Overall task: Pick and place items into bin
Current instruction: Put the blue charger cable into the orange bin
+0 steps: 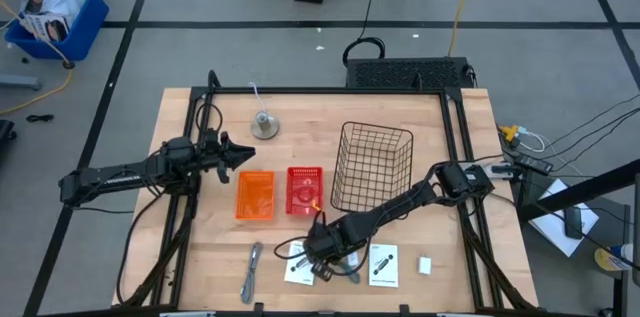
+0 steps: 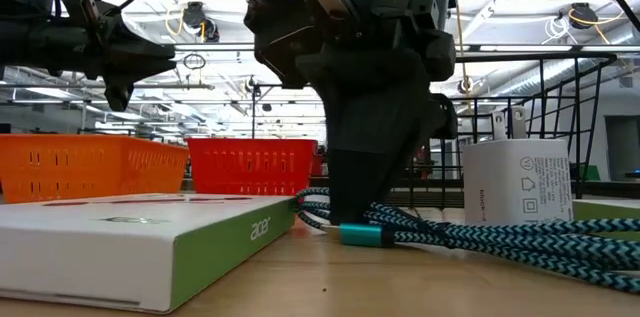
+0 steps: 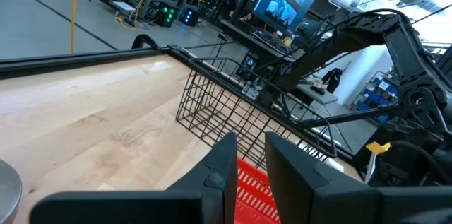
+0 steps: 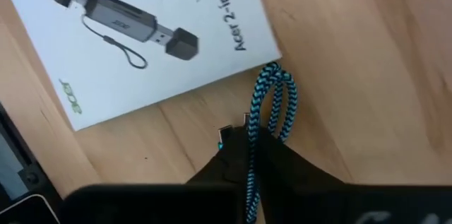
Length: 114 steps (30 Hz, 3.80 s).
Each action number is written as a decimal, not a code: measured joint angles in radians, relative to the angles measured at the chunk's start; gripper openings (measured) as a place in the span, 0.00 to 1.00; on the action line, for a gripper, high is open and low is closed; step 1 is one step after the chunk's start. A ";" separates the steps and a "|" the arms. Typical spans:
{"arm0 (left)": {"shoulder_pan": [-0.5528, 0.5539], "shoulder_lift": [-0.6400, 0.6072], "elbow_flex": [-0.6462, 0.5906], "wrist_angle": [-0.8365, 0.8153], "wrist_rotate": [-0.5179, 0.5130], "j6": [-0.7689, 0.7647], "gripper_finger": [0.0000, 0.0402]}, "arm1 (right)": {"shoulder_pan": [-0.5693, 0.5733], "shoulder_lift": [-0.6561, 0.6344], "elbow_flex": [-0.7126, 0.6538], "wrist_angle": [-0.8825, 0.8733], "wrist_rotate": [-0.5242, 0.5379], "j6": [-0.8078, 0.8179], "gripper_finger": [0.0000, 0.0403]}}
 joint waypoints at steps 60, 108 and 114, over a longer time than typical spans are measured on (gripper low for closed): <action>-0.427 0.002 -0.001 0.238 0.154 0.260 0.19 | -0.021 -0.294 -0.002 0.483 0.391 -0.759 0.00; -0.625 0.268 0.000 0.488 -0.280 0.299 0.72 | -0.337 -0.214 -0.002 1.076 -0.051 -0.930 0.00; -0.625 0.293 0.000 0.526 -0.266 0.289 0.72 | -0.354 -0.189 -0.003 1.115 -0.049 -0.913 0.00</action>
